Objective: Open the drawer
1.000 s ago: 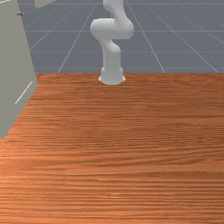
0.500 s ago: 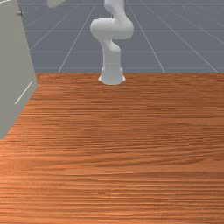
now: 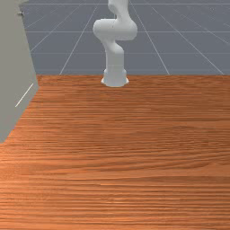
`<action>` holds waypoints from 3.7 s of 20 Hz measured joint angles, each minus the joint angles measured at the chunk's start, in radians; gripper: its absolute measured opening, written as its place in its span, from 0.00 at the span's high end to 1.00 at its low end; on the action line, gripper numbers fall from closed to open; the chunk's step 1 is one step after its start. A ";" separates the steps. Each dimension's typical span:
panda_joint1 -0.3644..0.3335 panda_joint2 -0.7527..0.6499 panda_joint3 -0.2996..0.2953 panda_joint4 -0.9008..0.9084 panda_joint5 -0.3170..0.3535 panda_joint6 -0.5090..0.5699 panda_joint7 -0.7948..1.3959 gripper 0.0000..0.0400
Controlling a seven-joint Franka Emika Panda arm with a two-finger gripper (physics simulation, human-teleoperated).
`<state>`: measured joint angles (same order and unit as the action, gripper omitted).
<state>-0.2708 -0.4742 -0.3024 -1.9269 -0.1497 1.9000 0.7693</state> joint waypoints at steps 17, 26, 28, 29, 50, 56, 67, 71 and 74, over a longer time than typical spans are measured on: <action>-0.046 -0.077 -0.132 -0.098 -0.076 0.166 -0.026 0.00; -0.068 -0.124 0.001 -0.195 -0.101 0.208 0.074 0.00; -0.095 -0.163 0.068 -0.232 -0.113 0.196 0.137 0.00; -0.102 -0.176 0.090 -0.243 -0.115 0.188 0.159 0.00; -0.108 0.644 -0.152 1.104 0.247 -0.228 0.138 1.00; -0.216 0.818 -0.171 1.072 0.342 -0.162 0.120 1.00; -0.228 0.786 -0.134 0.787 0.418 -0.139 0.045 1.00; -0.253 0.775 -0.105 0.771 0.418 -0.118 0.010 1.00; -0.271 0.733 -0.067 0.704 0.404 -0.055 0.027 1.00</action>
<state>-0.5419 0.2592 -0.3698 -1.2226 0.2546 1.8455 0.7964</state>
